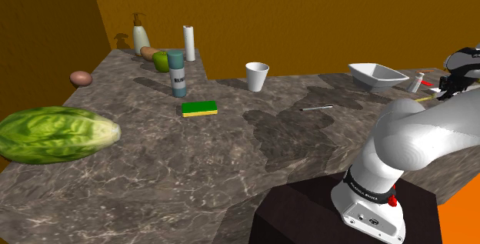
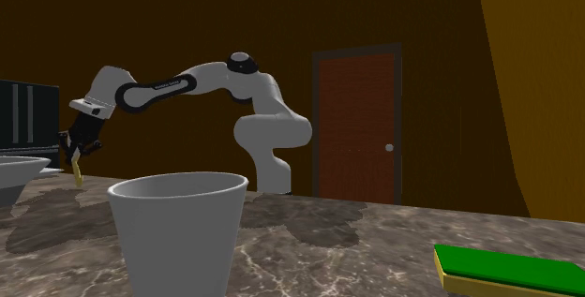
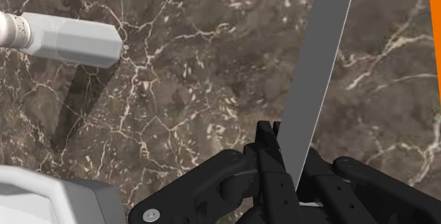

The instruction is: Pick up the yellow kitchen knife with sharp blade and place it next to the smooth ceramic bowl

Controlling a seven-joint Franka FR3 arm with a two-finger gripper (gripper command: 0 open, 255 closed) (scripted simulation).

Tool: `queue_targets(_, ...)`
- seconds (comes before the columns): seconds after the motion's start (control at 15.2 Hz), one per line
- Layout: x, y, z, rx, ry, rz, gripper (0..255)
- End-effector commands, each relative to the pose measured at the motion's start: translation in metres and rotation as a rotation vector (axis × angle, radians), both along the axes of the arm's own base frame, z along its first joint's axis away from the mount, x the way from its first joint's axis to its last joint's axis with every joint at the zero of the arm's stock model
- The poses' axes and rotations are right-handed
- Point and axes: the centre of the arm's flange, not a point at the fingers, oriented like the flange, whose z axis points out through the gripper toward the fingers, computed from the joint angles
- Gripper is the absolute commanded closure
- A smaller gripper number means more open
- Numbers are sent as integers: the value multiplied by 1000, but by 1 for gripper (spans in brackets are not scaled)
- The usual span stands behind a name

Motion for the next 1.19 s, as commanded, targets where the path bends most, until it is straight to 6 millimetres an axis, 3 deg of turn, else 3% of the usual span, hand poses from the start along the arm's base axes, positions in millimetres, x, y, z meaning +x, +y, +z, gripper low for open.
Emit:
queue_targets(0.0,0,0,0,0,0,0,255)
queue_targets(0.07,0,0,0,0,0,0,0)
queue_targets(0.4,0,0,0,0,0,0,0)
queue_targets(0.66,-2,20,46,0,0,0,0)
queue_targets(1.12,-2,20,46,0,0,0,0)
